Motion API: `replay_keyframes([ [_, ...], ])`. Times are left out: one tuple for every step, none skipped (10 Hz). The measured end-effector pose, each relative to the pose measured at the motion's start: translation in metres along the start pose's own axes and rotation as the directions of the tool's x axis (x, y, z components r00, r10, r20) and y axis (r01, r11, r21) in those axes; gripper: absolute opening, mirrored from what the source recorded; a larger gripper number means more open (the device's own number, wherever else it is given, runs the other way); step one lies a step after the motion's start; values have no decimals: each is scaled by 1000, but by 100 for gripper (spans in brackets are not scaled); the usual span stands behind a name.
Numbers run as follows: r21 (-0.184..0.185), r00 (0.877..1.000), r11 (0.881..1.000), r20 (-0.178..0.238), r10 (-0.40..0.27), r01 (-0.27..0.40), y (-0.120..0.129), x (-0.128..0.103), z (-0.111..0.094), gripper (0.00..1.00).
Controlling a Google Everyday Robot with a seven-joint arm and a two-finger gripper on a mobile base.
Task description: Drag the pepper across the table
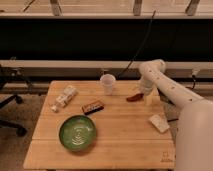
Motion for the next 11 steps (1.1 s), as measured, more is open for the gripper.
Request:
replay_keyframes([
  [7, 1000, 1000, 3, -11, 11, -9, -9, 3, 80],
  [9, 1000, 1000, 8, -16, 16, -12, -14, 8, 80],
  [9, 1000, 1000, 11, -21, 20, -13, -14, 11, 80],
  [6, 1000, 1000, 13, -24, 24, -14, -14, 15, 80],
  [4, 999, 999, 18, -32, 32, -18, -17, 19, 80],
  [2, 999, 999, 23, -38, 38, -21, -20, 22, 75],
  [-5, 999, 999, 23, -38, 39, -20, -20, 25, 69],
  [-12, 999, 999, 28, -39, 40, -19, -20, 29, 56],
  [-14, 999, 999, 30, -41, 41, -19, -20, 30, 47],
  [-15, 999, 999, 34, -42, 43, -19, -21, 30, 38],
  [-15, 998, 999, 37, -43, 43, -18, -21, 30, 28],
])
